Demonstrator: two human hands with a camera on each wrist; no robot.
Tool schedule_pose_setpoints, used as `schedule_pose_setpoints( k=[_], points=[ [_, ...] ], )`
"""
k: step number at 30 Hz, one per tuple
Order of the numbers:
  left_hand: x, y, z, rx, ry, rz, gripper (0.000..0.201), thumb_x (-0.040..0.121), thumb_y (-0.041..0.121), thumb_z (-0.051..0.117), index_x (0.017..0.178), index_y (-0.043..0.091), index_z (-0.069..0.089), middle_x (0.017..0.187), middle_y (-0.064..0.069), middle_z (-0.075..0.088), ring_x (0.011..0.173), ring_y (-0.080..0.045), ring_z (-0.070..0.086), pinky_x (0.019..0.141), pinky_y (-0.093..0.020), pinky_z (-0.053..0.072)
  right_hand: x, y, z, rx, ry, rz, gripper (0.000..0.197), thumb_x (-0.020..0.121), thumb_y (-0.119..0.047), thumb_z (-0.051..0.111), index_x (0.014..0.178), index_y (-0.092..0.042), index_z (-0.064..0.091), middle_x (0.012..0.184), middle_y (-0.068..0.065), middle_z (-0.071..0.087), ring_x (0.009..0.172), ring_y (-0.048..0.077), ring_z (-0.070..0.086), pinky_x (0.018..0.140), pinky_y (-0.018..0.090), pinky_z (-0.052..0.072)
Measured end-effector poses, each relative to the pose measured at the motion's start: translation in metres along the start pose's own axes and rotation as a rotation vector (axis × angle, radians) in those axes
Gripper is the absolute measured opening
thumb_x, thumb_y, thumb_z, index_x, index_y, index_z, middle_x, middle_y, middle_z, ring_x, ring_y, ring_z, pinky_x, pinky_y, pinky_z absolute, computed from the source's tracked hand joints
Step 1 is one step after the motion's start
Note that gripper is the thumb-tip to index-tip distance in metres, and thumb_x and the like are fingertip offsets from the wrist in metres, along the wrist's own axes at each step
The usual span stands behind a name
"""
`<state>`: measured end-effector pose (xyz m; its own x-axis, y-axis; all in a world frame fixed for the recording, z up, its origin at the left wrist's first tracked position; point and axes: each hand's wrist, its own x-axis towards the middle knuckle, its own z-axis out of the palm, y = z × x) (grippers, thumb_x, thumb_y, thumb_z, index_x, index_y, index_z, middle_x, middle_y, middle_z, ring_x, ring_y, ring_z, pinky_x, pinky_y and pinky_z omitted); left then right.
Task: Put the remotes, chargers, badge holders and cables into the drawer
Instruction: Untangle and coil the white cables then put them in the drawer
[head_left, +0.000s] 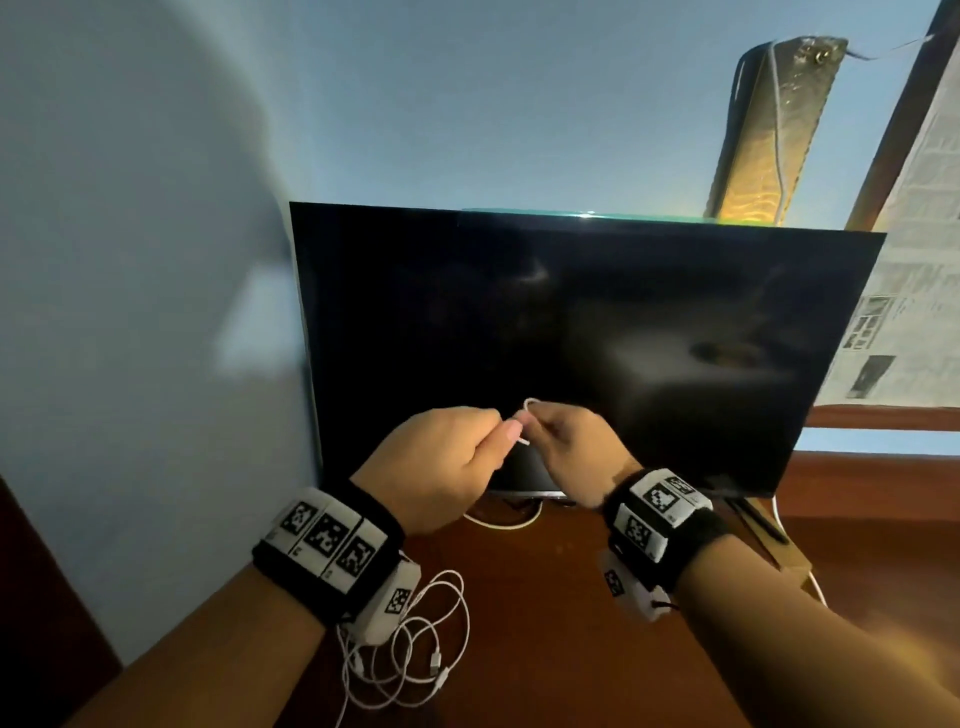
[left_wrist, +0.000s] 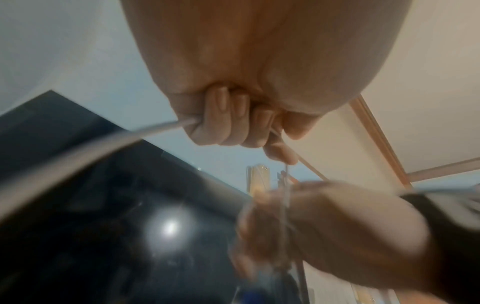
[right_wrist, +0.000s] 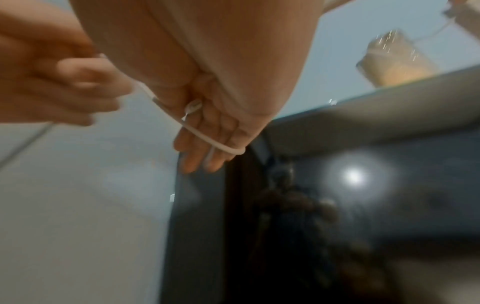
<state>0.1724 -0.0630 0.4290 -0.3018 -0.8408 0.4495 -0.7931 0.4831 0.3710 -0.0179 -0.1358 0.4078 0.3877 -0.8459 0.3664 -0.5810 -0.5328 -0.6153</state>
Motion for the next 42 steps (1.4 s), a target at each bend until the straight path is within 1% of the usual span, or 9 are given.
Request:
schedule_pose_setpoints(
  k=[4, 11, 17, 21, 23, 26, 35, 38, 42],
  points=[
    [0.019, -0.01, -0.02, 0.064, 0.09, 0.005, 0.047, 0.107, 0.045, 0.041, 0.067, 0.022, 0.051, 0.069, 0.004, 0.054, 0.065, -0.01, 0.055, 0.066, -0.038, 0.048, -0.027, -0.013, 0.02, 0.366, -0.122, 0.087, 0.046, 0.11, -0.039, 0.037, 0.089, -0.01, 0.065, 0.055, 0.007, 0.055, 0.051, 0.023, 0.044, 0.053, 0.028, 0.037],
    [0.016, -0.03, 0.016, -0.384, 0.102, -0.194, 0.062, 0.099, 0.072, 0.034, 0.073, 0.021, 0.059, 0.069, 0.004, 0.061, 0.068, -0.02, 0.063, 0.076, -0.049, 0.055, -0.04, -0.061, -0.001, 0.839, -0.043, 0.03, 0.048, 0.111, -0.033, 0.034, 0.079, -0.005, 0.057, 0.05, 0.013, 0.042, 0.046, 0.025, 0.035, 0.05, 0.029, 0.032],
    [-0.007, -0.02, 0.056, -0.486, 0.06, -0.282, 0.065, 0.106, 0.061, 0.025, 0.064, 0.012, 0.038, 0.061, -0.002, 0.034, 0.056, -0.017, 0.036, 0.061, -0.038, 0.033, -0.015, -0.071, -0.02, 1.347, 0.236, -0.019, 0.037, 0.111, -0.025, 0.039, 0.081, -0.01, 0.055, 0.11, 0.026, 0.073, 0.107, 0.037, 0.071, 0.093, 0.04, 0.056],
    [-0.029, -0.014, 0.054, -0.379, -0.012, -0.229, 0.059, 0.104, 0.059, 0.023, 0.065, 0.023, 0.048, 0.06, 0.004, 0.041, 0.055, -0.011, 0.042, 0.06, -0.033, 0.039, 0.004, -0.044, -0.032, 0.748, 0.458, -0.195, 0.032, 0.109, -0.028, 0.046, 0.087, -0.014, 0.065, 0.124, 0.002, 0.072, 0.13, 0.005, 0.058, 0.112, 0.031, 0.043],
    [-0.033, -0.009, 0.043, -0.325, 0.014, -0.199, 0.059, 0.105, 0.058, 0.024, 0.067, 0.022, 0.052, 0.058, 0.005, 0.044, 0.053, -0.009, 0.045, 0.058, -0.028, 0.04, 0.005, -0.025, -0.028, 0.242, 0.408, -0.23, 0.029, 0.108, -0.03, 0.047, 0.092, -0.014, 0.064, 0.109, -0.011, 0.071, 0.112, -0.005, 0.064, 0.1, 0.024, 0.049],
    [-0.028, -0.002, 0.016, -0.235, 0.147, -0.116, 0.059, 0.11, 0.049, 0.032, 0.065, 0.02, 0.056, 0.055, 0.001, 0.053, 0.054, -0.011, 0.055, 0.057, -0.031, 0.044, -0.007, -0.006, -0.005, -0.101, 0.107, -0.094, 0.032, 0.107, -0.043, 0.043, 0.089, -0.02, 0.055, 0.077, -0.001, 0.07, 0.071, 0.015, 0.069, 0.074, 0.04, 0.055],
    [-0.007, -0.03, 0.005, -0.16, 0.273, -0.258, 0.065, 0.108, 0.054, 0.036, 0.058, 0.014, 0.044, 0.053, 0.002, 0.048, 0.051, -0.014, 0.049, 0.058, -0.037, 0.04, -0.053, -0.058, 0.012, 0.729, -0.152, 0.075, 0.057, 0.11, -0.039, 0.035, 0.074, -0.004, 0.062, 0.038, 0.004, 0.039, 0.032, 0.011, 0.033, 0.048, 0.025, 0.04],
    [-0.013, -0.036, 0.028, -0.373, 0.211, -0.35, 0.072, 0.105, 0.064, 0.031, 0.058, 0.012, 0.047, 0.052, -0.002, 0.045, 0.052, -0.02, 0.046, 0.061, -0.04, 0.039, -0.053, -0.088, -0.002, 1.011, -0.093, -0.002, 0.042, 0.11, -0.03, 0.037, 0.082, -0.004, 0.054, 0.046, 0.013, 0.048, 0.039, 0.02, 0.05, 0.072, 0.048, 0.054],
    [-0.026, -0.022, 0.053, -0.484, 0.128, -0.355, 0.069, 0.108, 0.056, 0.029, 0.062, 0.005, 0.036, 0.058, -0.006, 0.031, 0.053, -0.02, 0.03, 0.06, -0.037, 0.029, -0.036, -0.095, -0.011, 1.245, 0.029, -0.128, 0.029, 0.11, -0.026, 0.04, 0.09, -0.007, 0.049, 0.104, 0.024, 0.075, 0.101, 0.035, 0.074, 0.095, 0.04, 0.056]
  ],
)
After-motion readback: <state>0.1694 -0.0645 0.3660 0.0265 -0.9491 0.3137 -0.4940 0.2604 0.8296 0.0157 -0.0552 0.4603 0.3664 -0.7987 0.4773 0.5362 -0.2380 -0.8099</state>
